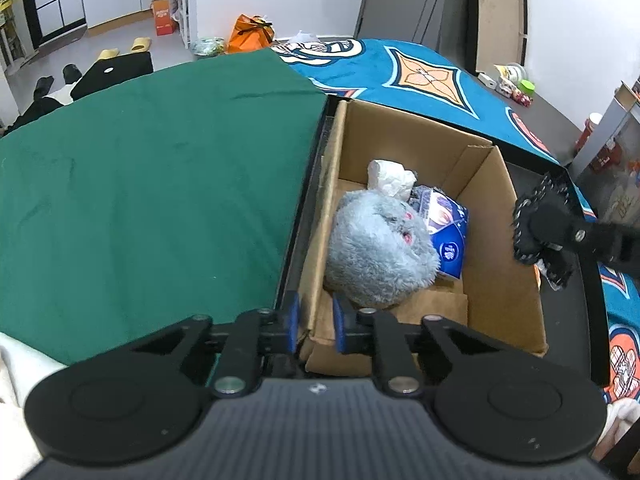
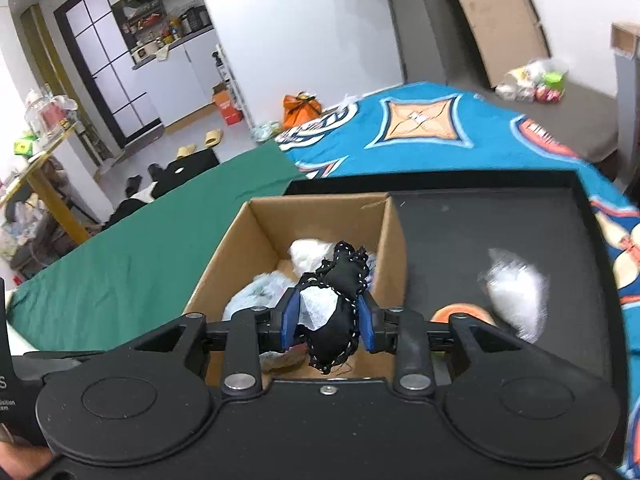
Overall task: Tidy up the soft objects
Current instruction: 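Carry the black item with the right gripper and drop it into the box, then lower the right gripper and grasp the burger plush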
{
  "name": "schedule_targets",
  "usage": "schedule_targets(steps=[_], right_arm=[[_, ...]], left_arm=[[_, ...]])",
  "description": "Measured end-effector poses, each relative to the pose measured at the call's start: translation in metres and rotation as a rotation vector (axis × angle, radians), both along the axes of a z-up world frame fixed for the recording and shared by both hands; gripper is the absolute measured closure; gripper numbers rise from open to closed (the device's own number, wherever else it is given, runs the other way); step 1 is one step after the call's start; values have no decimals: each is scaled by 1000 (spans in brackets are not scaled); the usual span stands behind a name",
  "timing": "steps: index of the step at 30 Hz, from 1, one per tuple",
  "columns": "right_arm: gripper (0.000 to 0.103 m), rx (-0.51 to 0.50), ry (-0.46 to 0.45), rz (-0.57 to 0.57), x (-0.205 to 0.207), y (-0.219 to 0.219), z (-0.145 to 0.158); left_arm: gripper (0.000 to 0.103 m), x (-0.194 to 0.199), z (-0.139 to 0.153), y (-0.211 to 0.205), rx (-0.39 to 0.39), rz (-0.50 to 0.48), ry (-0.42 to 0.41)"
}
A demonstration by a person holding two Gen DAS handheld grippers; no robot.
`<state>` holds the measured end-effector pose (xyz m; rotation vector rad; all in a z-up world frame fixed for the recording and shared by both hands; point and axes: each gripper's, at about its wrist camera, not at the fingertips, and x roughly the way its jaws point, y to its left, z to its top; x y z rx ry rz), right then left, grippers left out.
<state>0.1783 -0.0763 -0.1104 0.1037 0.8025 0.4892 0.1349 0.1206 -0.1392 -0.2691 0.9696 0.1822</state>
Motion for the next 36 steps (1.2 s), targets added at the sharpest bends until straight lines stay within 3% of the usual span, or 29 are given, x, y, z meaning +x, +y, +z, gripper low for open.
schedule_targets(steps=[15, 36], right_arm=[[60, -18, 29, -66, -1, -28, -8], [40, -61, 61, -108, 18, -66, -49]], left_arm=[[93, -4, 2, 4, -22, 21, -12], [85, 10, 5, -17, 92, -9, 43]])
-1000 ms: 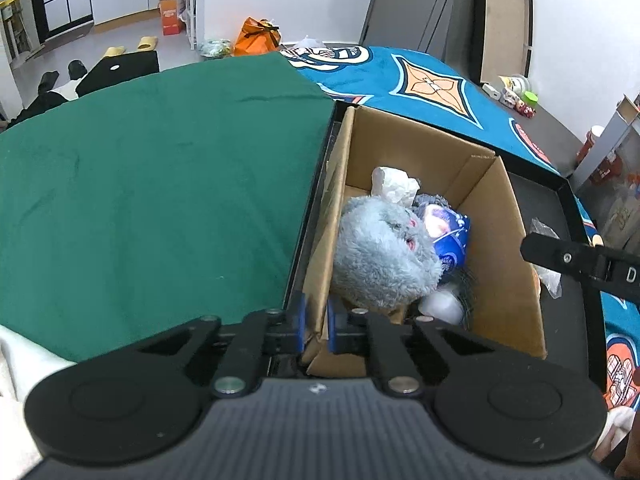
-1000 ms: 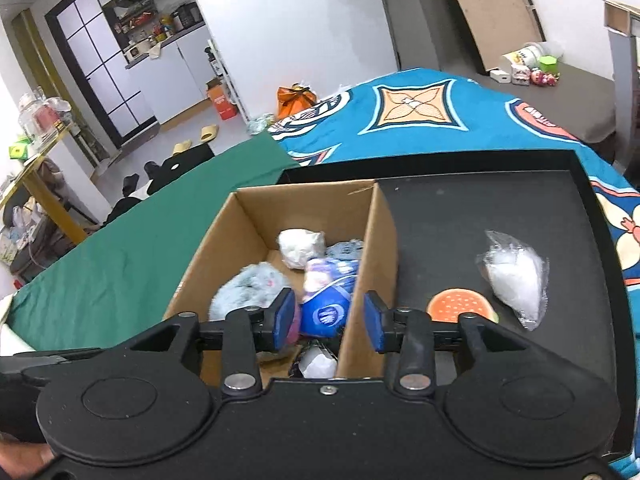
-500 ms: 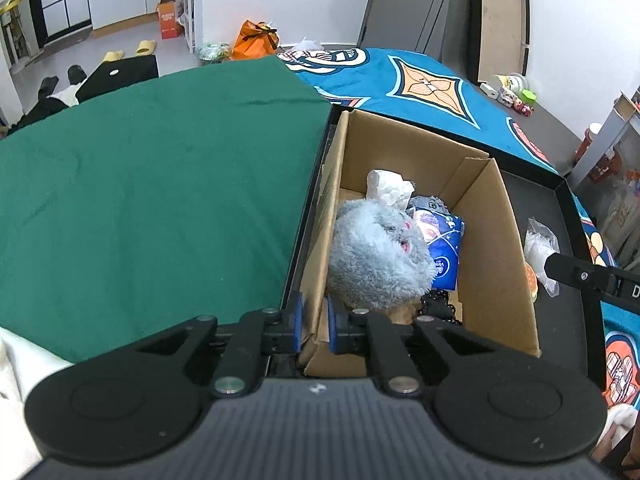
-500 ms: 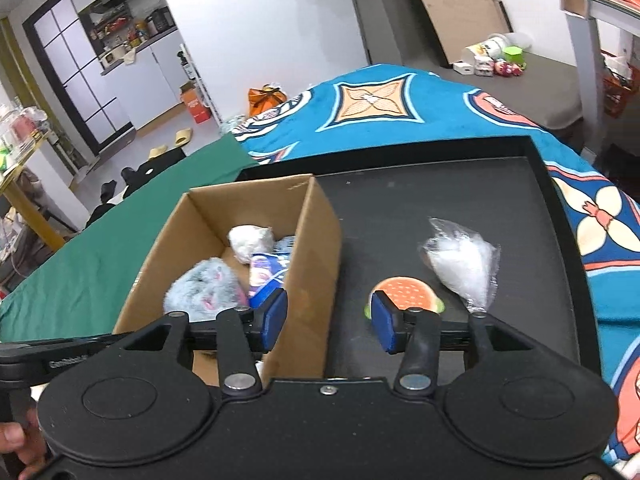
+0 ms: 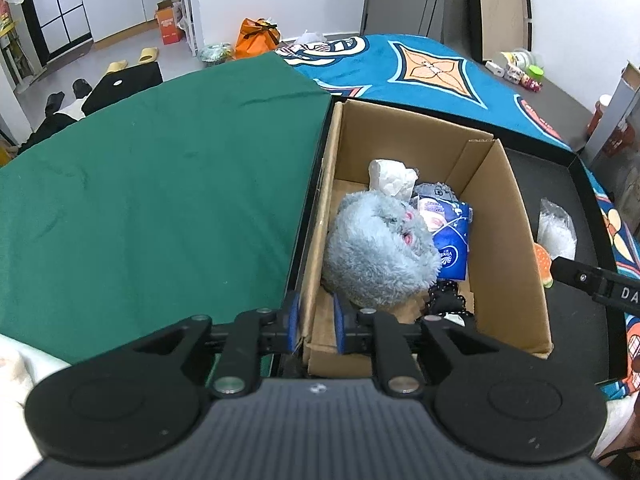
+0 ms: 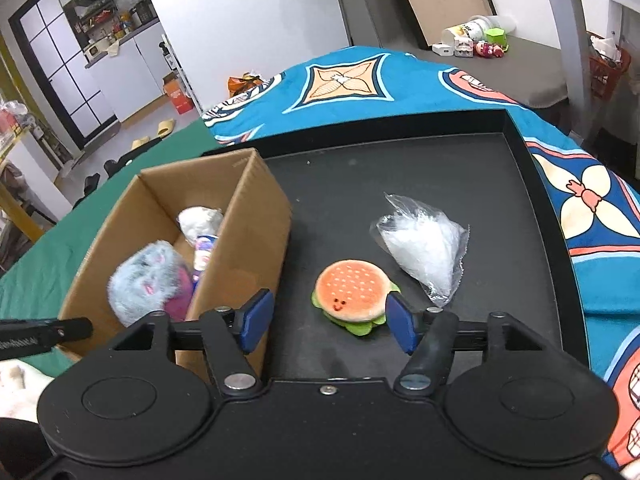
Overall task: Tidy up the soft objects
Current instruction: 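Lower the right gripper and grasp the burger plush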
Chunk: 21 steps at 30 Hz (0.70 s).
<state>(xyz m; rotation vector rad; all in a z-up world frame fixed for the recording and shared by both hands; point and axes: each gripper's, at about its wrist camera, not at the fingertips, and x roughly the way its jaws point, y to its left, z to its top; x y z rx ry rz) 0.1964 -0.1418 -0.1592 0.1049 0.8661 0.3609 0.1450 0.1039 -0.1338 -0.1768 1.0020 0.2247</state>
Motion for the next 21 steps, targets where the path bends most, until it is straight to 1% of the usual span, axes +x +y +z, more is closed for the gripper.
schedule_targets(steps=[3, 5, 7, 10, 13, 16, 18, 21], right_arm=[[37, -15, -13, 14, 2, -1, -9], [34, -25, -20, 19, 4, -3, -12], [33, -28, -30, 19, 6, -4, -17], [30, -29, -33, 24, 10, -4, -25], [29, -44, -45, 42, 13, -1, -33], [29, -66, -44, 58, 16, 1, -39], [29, -58, -38, 73, 16, 1, -41], [29, -79, -52, 80, 18, 2, -44]], left_arm=[[79, 5, -2, -4, 17, -5, 21], [73, 8, -2, -8, 29, -11, 29], [62, 11, -2, -13, 52, -16, 40], [54, 16, -3, -19, 81, -19, 57], [50, 21, -4, -23, 98, -18, 75], [49, 24, -5, -26, 112, -17, 88], [48, 26, -6, -28, 120, -16, 97], [48, 29, -6, -30, 130, -14, 108]])
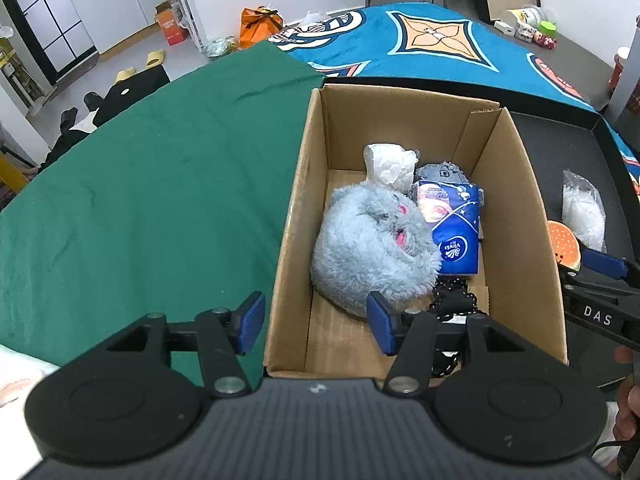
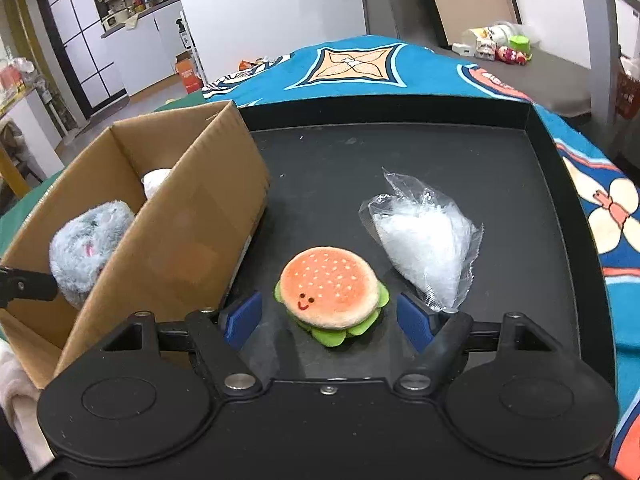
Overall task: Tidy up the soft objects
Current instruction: 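Lower the right gripper and grasp the burger plush, then carry the burger plush with the right gripper and release it into the box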
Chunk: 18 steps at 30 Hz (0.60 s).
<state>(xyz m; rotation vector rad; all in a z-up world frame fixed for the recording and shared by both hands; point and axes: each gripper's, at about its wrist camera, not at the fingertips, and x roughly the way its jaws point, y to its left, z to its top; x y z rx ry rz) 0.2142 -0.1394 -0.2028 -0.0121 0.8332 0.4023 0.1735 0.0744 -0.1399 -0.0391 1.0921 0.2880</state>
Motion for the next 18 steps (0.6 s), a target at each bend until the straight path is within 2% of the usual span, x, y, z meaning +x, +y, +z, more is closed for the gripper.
schedule_targets(steps=[2, 3, 4, 5, 10, 18], right_arm=[[31, -5, -3, -4, 0, 0, -1], [39, 1, -2, -1, 0, -1, -1], [58, 5, 3, 11, 0, -1, -2], [62, 0, 13, 25, 1, 0, -2], [66, 3, 19, 39, -6, 0, 4], [67, 23, 7, 19, -15, -6, 20]], left_arm=[[48, 1, -1, -1, 5, 3, 7], [48, 2, -1, -1, 6, 5, 8], [48, 2, -1, -1, 5, 7, 9], [48, 3, -2, -2, 5, 8, 9], [48, 3, -6, 0, 2, 17, 22], [48, -3, 0, 1, -7, 33, 12]])
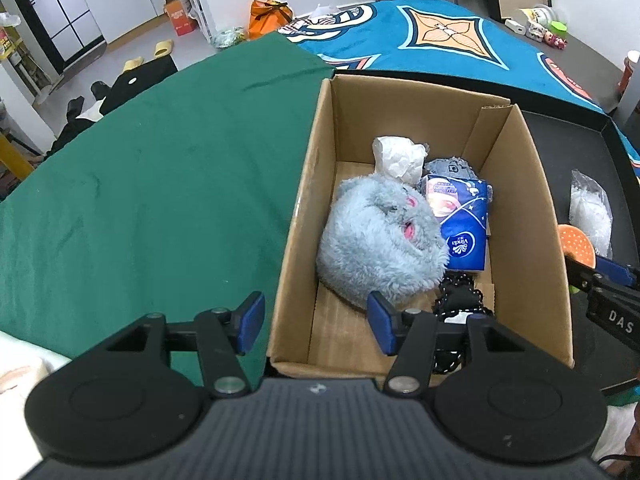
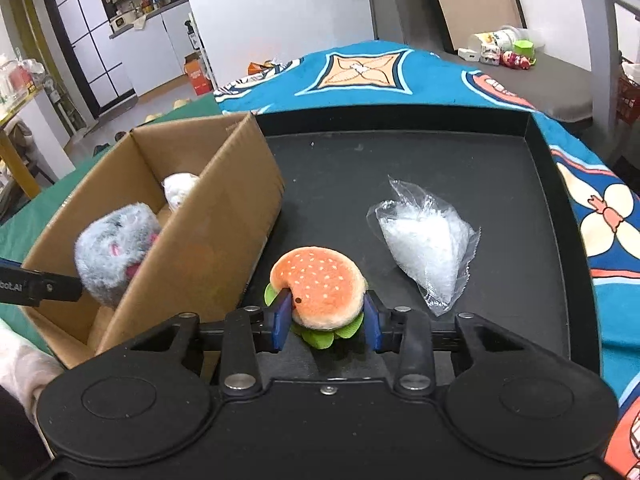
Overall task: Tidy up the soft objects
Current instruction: 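Carry the burger plush with the right gripper and release it into the box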
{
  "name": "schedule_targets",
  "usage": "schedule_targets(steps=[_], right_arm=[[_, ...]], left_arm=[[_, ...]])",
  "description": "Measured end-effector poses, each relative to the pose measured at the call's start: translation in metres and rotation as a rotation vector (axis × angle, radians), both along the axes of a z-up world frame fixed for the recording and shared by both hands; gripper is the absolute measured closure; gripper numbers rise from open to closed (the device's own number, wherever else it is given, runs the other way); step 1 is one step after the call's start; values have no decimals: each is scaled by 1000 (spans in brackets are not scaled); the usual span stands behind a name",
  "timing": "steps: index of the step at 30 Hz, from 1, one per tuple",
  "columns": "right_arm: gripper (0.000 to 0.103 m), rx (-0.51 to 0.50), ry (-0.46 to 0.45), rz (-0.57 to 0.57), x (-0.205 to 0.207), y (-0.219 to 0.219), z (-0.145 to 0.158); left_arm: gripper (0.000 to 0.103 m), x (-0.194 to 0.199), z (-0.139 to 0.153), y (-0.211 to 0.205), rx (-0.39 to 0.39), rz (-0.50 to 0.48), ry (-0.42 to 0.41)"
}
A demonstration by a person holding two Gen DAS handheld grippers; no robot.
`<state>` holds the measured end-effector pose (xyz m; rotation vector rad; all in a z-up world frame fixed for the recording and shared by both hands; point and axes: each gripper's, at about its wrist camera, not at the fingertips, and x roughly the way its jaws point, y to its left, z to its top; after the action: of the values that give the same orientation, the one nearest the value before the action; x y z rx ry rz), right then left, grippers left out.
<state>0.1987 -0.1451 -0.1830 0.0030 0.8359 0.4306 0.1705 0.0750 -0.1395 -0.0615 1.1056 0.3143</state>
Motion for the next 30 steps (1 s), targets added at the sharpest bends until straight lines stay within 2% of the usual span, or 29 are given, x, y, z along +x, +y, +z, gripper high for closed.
schedule_targets(steps=[4, 10, 15, 30], right_arm=[[67, 31, 1, -10, -5, -6, 11], [67, 53, -20, -27, -10, -10, 27], [67, 12, -67, -13, -19, -6, 44], [66, 18, -141, 24, -29, 19, 75]], left_arm=[[48, -4, 6, 1, -26, 1, -14], [48, -12, 13, 1, -23, -11, -33], [48, -17, 16, 5, -36, -12, -51], [48, -25, 16, 15, -61, -30, -98]])
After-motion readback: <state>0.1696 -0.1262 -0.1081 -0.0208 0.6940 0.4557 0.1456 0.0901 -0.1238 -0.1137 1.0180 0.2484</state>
